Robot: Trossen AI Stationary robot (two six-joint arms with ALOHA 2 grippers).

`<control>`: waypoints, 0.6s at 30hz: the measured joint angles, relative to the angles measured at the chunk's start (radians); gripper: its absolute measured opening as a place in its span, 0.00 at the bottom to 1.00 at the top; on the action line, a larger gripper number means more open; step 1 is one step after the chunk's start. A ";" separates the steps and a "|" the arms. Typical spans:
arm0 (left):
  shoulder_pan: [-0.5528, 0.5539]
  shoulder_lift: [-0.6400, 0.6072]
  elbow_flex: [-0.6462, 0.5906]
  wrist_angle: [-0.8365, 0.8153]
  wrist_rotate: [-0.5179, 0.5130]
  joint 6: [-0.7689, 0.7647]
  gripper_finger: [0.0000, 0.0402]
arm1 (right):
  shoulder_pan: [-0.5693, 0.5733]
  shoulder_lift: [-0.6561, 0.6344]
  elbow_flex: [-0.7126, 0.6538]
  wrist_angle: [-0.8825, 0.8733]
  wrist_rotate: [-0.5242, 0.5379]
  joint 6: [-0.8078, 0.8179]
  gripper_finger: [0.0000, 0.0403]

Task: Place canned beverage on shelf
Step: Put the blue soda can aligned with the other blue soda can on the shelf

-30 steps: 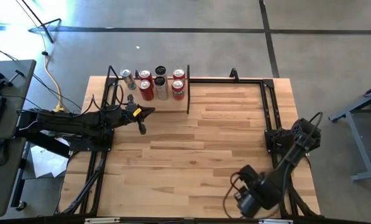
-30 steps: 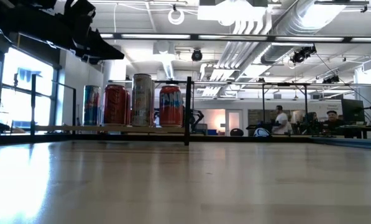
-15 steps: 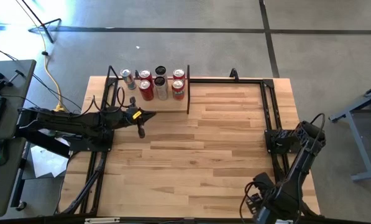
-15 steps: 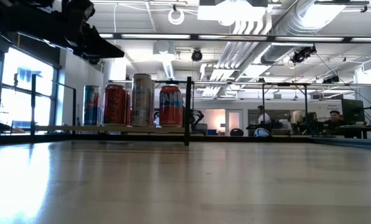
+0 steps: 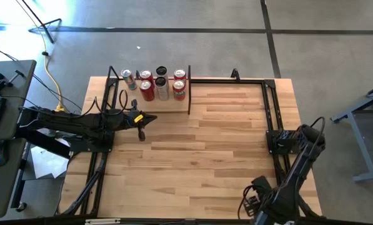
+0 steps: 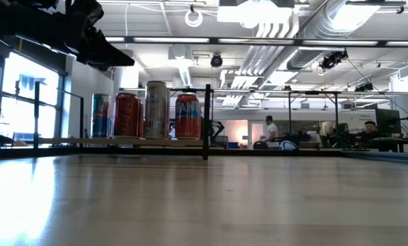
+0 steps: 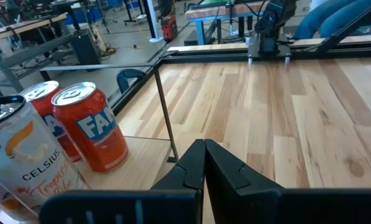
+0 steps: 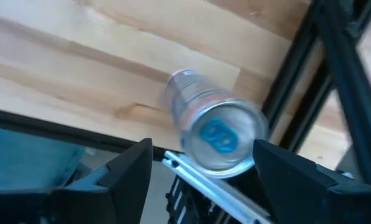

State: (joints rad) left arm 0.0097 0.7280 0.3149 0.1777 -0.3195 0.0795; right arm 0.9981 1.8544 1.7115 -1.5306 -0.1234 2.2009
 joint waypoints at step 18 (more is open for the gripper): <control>0.000 0.000 0.000 -0.001 -0.002 0.003 0.00 | 0.034 0.037 0.000 -0.042 -0.030 0.026 0.66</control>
State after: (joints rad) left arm 0.0101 0.7280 0.3149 0.1764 -0.3214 0.0822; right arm 1.0320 1.8915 1.7111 -1.5723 -0.1537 2.2269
